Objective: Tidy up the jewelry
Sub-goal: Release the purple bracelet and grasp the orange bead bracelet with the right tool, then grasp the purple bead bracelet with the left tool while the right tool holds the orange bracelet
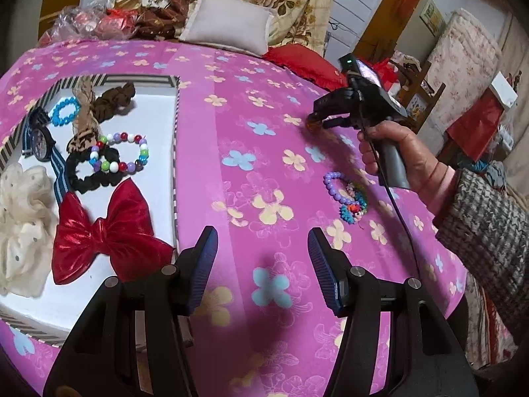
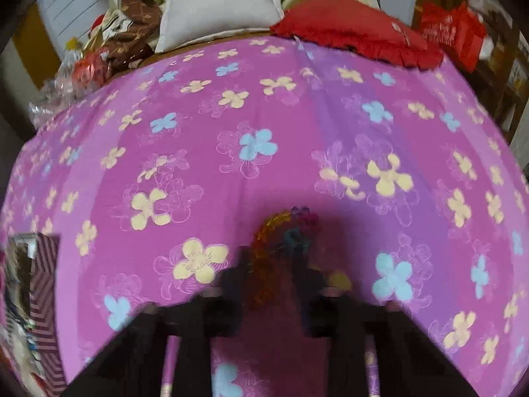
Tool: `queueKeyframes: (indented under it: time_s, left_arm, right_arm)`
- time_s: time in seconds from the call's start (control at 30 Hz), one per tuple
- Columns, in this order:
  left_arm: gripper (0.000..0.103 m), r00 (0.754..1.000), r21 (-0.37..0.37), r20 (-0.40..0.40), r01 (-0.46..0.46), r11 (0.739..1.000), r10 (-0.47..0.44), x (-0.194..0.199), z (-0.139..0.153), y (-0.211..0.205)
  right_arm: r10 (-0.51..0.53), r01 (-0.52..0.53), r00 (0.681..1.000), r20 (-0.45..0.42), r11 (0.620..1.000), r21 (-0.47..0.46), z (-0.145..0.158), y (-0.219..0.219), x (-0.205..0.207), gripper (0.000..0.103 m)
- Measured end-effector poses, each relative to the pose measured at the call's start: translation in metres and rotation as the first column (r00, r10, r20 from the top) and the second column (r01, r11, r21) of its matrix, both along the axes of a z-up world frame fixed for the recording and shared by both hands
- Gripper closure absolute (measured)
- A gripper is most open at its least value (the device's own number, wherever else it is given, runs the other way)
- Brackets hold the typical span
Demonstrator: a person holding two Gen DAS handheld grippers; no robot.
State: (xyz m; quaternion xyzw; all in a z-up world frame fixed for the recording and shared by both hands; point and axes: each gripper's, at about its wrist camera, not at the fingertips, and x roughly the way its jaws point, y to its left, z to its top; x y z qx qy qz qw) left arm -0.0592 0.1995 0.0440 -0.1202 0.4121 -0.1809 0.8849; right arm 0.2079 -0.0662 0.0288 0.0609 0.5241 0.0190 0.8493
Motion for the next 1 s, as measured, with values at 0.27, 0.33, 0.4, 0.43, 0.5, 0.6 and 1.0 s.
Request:
queueKeyframes:
  time_s: [0.27,0.33,0.4,0.43,0.5,0.6,1.0]
  left_arm:
    - [0.047,1.0,-0.02,-0.009,-0.018,1.0,0.018,-0.002,-0.001,0.003]
    - [0.047,1.0,0.005,-0.007,-0.015,1.0,0.015,-0.004,-0.001,-0.002]
    - [0.047,1.0,0.019,-0.01,-0.011,1.0,0.011,-0.006,-0.003,-0.007]
    - [0.047,1.0,0.021,-0.018,-0.012,1.0,0.012,-0.006,-0.003,-0.01]
    - [0.047,0.999,0.01,-0.046,-0.016,1.0,0.016,-0.004,-0.004,-0.017]
    - [0.047,0.995,-0.033,-0.101,-0.01,0.999,0.006,0.002,-0.002,-0.03]
    - [0.047,0.976,0.107,-0.209,0.082,0.991,-0.058,0.086,-0.015,-0.134]
  right_arm:
    - [-0.029,0.028,1.0,0.006,0.994,0.107,0.022,-0.072,-0.093,0.095]
    - [-0.043,0.043,0.999,-0.002,0.99,0.131,0.02,-0.092,-0.118,0.095]
    - [-0.065,0.065,0.998,-0.001,0.989,0.136,0.015,-0.117,-0.147,0.095]
    - [-0.07,0.068,0.998,0.007,0.99,0.122,0.013,-0.126,-0.16,0.095]
    - [-0.065,0.063,0.998,0.022,0.992,0.108,0.009,-0.136,-0.174,0.095]
    - [-0.044,0.034,0.997,0.067,0.991,0.131,0.007,-0.144,-0.189,0.072]
    - [-0.044,0.009,0.971,0.234,0.989,0.147,-0.007,-0.148,-0.201,0.055]
